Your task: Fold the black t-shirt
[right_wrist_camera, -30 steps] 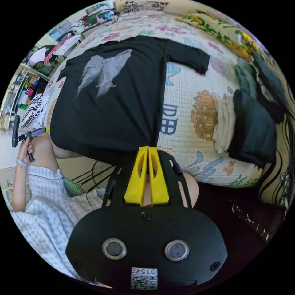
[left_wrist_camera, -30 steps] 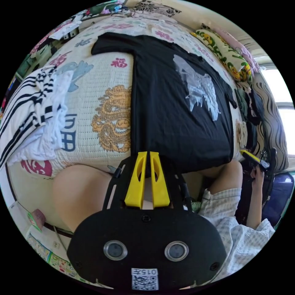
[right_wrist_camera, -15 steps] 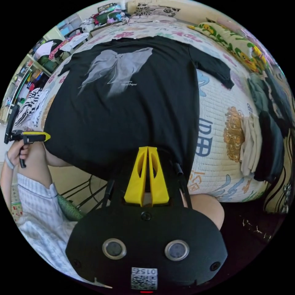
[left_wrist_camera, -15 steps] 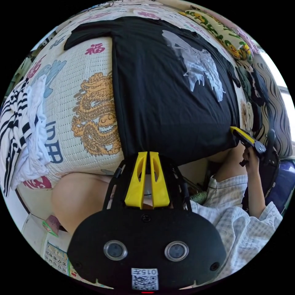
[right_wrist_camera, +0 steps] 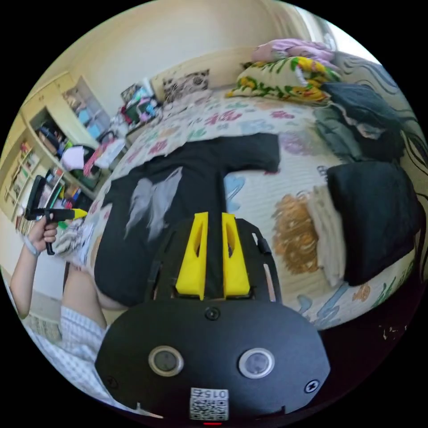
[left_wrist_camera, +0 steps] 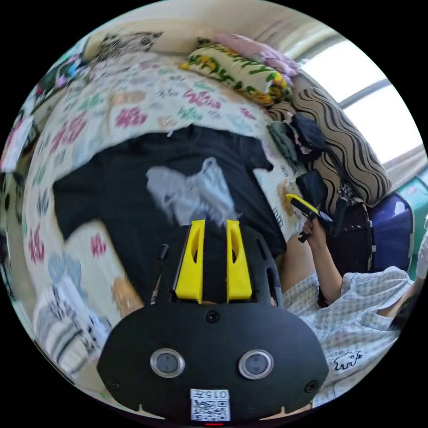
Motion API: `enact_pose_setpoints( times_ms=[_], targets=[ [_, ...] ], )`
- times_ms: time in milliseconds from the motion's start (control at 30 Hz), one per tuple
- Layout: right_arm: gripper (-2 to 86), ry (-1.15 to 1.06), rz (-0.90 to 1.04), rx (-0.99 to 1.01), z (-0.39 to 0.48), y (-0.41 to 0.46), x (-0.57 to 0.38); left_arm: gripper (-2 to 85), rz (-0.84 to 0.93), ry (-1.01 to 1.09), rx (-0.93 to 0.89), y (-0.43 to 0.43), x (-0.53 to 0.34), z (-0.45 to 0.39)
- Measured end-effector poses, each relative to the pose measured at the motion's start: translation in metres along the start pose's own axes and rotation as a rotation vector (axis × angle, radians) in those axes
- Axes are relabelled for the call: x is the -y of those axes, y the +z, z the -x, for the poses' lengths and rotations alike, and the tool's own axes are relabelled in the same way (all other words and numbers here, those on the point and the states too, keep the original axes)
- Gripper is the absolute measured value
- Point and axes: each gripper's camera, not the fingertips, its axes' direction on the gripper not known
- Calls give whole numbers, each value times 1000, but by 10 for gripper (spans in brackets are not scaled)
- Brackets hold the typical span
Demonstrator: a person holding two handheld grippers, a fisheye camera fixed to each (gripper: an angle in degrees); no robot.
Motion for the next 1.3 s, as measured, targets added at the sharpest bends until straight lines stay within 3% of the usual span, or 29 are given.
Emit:
enact_pose_setpoints(
  times_ms=[133, 267, 567, 700, 900, 1067, 1300],
  targets=[
    [73, 158, -52, -10, -52, 13, 39, 88, -49, 239, -14, 67, 169, -76],
    [78, 201, -75, -54, -83, 28, 55, 98, -3, 271, -82, 170, 303, -136],
    [45, 199, 32, -3, -130, 70, 76, 86, 181, 267, 27, 334, 418, -182],
    [7, 171, 37, -11, -134, 71, 80, 39, 180, 275, 69, 348, 430, -181],
    [-2, 98, -44, -24, -127, 42, 92, 12, -32, 245, -171, 270, 421, -131],
    [-3, -102, -89, -1, -82, 15, 105, 9, -210, 164, -232, 180, 348, -39],
    [0, -293, 37, 159, -12, 48, 101, 10, -259, -120, -252, 181, 224, 83]
  ],
)
